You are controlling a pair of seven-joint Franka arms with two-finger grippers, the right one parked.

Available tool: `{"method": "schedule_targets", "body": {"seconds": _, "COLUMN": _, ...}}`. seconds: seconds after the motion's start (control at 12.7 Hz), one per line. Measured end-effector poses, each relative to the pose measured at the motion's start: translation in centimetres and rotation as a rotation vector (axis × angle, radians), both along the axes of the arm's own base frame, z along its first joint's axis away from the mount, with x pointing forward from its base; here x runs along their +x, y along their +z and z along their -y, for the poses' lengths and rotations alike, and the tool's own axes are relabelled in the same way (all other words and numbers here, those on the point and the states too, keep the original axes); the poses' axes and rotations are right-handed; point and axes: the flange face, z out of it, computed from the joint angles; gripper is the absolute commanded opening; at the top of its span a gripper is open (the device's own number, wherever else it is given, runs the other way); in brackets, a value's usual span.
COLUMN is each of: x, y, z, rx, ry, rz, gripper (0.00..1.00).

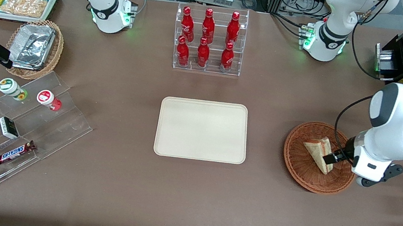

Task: Place sandwich from basket to tray
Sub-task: 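Move the left gripper over the wicker basket toward the wrapped sandwich, then lower the left gripper and close it on the wrapped sandwich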

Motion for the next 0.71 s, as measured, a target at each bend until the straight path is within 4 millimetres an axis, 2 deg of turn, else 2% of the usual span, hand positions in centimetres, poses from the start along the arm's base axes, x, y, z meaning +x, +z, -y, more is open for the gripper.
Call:
{"method": "schedule_targets", "body": {"seconds": 0.39, "x": -4.2, "y": -5.3, "z": -0.2, "rx": -0.007, "ry": 0.023, "rz": 0.076, "gripper": 1.00}}
{"method": "schedule_targets", "body": {"seconds": 0.71, "x": -5.9, "y": -7.0, "z": -0.3, "rx": -0.005, "ry": 0.027, "rz": 0.067, "gripper": 1.00}}
